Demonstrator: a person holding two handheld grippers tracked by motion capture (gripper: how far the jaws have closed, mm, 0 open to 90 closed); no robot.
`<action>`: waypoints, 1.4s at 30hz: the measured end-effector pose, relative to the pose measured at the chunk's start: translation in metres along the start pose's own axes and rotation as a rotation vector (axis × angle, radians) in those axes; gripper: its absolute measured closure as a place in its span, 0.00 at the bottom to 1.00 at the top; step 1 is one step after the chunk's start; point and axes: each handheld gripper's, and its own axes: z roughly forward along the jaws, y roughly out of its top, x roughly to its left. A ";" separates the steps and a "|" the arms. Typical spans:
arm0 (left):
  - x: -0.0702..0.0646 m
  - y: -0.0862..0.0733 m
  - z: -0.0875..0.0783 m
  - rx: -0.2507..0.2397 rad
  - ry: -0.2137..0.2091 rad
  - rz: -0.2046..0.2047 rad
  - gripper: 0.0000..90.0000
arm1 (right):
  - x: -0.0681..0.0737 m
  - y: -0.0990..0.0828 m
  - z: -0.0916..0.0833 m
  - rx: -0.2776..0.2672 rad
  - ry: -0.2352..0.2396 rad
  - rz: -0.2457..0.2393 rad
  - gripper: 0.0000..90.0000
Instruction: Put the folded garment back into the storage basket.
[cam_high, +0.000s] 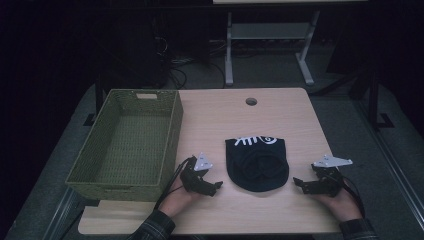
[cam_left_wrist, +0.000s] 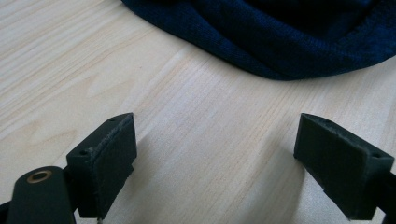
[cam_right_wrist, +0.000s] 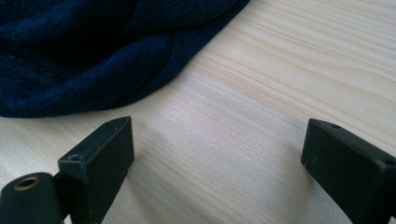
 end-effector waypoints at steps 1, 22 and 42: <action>0.000 0.000 0.000 0.000 0.000 0.000 0.14 | 0.000 0.000 0.000 0.000 0.002 -0.002 0.10; 0.001 -0.001 -0.002 0.005 -0.008 0.015 0.13 | -0.009 0.021 -0.008 0.024 0.073 0.030 0.50; -0.001 -0.002 -0.003 0.008 -0.019 0.027 0.13 | -0.015 0.069 -0.001 0.021 0.131 -0.047 1.00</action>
